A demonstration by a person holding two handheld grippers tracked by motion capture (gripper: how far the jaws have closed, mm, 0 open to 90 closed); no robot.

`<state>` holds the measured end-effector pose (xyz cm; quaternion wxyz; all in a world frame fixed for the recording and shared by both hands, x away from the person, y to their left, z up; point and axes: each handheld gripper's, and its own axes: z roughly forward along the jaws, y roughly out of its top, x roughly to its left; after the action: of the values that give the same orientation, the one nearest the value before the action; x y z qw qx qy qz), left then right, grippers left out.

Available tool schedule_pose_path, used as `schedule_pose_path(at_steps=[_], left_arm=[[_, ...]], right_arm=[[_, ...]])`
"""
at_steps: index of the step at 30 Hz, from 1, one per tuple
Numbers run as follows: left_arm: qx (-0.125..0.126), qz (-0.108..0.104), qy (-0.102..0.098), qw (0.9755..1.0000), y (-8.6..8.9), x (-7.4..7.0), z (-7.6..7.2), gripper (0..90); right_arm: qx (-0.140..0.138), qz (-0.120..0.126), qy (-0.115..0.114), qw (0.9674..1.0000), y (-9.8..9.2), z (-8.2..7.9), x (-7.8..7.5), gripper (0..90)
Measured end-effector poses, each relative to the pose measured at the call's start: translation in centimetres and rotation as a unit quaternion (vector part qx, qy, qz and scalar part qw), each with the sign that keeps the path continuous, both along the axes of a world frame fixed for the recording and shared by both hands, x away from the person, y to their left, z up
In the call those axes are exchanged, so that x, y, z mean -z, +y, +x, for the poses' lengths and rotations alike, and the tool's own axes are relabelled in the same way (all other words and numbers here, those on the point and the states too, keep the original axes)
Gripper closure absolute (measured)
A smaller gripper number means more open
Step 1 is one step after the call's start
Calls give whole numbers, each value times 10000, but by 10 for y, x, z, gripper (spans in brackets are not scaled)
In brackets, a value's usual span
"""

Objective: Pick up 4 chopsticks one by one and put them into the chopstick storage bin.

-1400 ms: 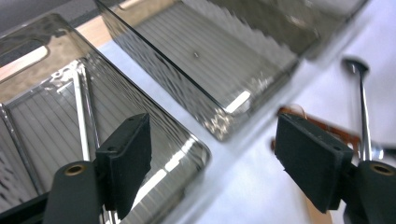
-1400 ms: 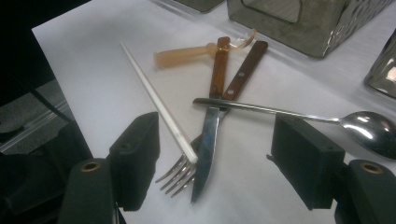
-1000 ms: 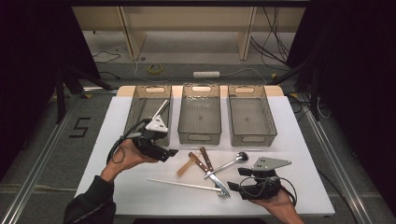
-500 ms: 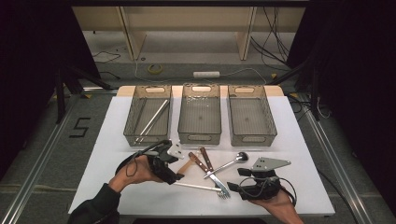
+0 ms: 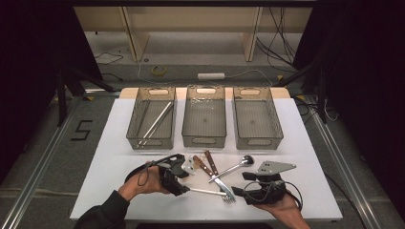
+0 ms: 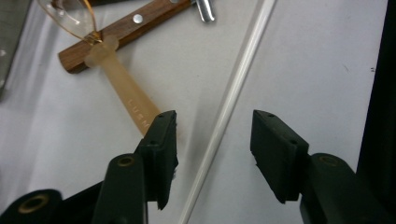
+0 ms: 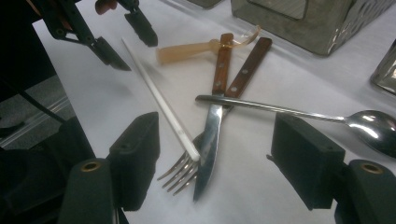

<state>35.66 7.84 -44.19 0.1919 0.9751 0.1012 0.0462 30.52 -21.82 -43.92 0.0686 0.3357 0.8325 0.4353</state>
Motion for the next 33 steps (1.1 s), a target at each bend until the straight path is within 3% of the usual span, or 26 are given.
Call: schedule_pose_path(at_steps=[15, 33], left_arm=[[187, 244, 15, 9995, -12, 17, -1, 659], [328, 404, 96, 9986, -17, 20, -2, 773]], right_arm=[[-6, 16, 25, 10000, 0, 1, 1, 336], [-15, 12, 38, 10000, 0, 1, 1, 338]])
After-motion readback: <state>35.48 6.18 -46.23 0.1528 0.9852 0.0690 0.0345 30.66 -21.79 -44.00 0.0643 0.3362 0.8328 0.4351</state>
